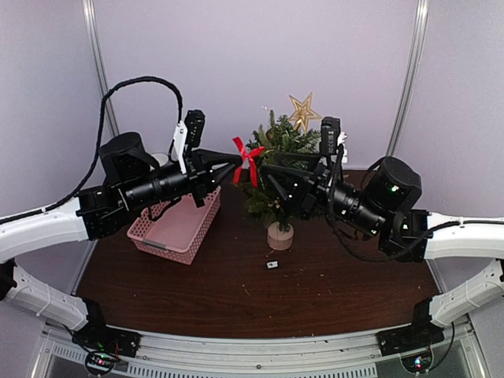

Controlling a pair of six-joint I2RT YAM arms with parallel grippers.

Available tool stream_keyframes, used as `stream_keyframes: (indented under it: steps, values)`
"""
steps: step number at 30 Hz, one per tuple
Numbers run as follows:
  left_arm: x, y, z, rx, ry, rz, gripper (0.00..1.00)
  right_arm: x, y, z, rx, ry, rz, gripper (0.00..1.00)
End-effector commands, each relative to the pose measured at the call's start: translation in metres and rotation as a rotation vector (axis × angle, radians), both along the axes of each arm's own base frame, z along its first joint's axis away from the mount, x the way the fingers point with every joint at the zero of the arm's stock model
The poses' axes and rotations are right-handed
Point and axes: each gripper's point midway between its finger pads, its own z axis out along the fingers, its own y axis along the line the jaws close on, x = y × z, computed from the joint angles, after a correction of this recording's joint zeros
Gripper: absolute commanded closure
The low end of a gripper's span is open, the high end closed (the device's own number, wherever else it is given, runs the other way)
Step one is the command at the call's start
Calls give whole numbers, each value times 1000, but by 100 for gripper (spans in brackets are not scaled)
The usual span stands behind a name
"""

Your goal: Decorate the small christmas tree

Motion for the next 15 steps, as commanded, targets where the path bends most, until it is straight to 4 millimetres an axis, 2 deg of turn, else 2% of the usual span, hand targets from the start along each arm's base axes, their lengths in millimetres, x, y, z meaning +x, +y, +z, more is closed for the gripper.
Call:
stream_keyframes:
  steps: [1, 3, 7, 11, 15]
  values:
    - [-2, 14, -2, 8, 25, -70, 100, 3, -18, 5, 7, -1, -51, 34]
    - [4, 20, -10, 47, 35, -68, 100, 2, -22, 5, -10, -5, -63, 30]
    - [19, 28, -32, 141, 77, -86, 100, 4, -35, 3, -52, -6, -102, 29]
    - [28, 26, -51, 225, 111, -124, 100, 9, -54, 1, -82, -2, -165, 28]
    - [35, 16, -66, 305, 143, -170, 100, 12, -70, 1, -98, -1, -211, 28]
